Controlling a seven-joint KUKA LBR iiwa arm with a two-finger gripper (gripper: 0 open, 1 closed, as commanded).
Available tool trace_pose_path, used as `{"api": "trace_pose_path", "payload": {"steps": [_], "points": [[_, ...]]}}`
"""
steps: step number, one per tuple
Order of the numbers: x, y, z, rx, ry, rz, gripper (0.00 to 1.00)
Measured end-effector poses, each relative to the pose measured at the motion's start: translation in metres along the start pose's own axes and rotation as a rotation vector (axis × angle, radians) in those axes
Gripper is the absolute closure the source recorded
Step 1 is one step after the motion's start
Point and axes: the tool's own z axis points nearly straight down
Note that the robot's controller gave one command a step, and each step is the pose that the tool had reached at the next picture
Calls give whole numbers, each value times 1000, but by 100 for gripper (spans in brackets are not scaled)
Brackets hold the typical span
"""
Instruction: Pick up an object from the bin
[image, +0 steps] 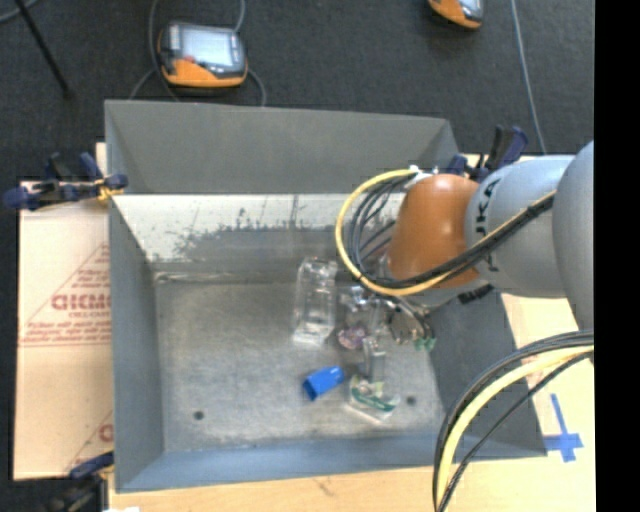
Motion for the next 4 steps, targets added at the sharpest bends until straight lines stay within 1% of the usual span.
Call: {"api": "trace_pose_path", "payload": {"steps": [1,2,3,4], "points": [[-1,-3,-3,3,-5,1,100],[-52,5,-12,5,-11,-40,100],[-61,-9,-70,6,-13,-52,100],[-43,-14,-141,6,-14,-51,100]]}}
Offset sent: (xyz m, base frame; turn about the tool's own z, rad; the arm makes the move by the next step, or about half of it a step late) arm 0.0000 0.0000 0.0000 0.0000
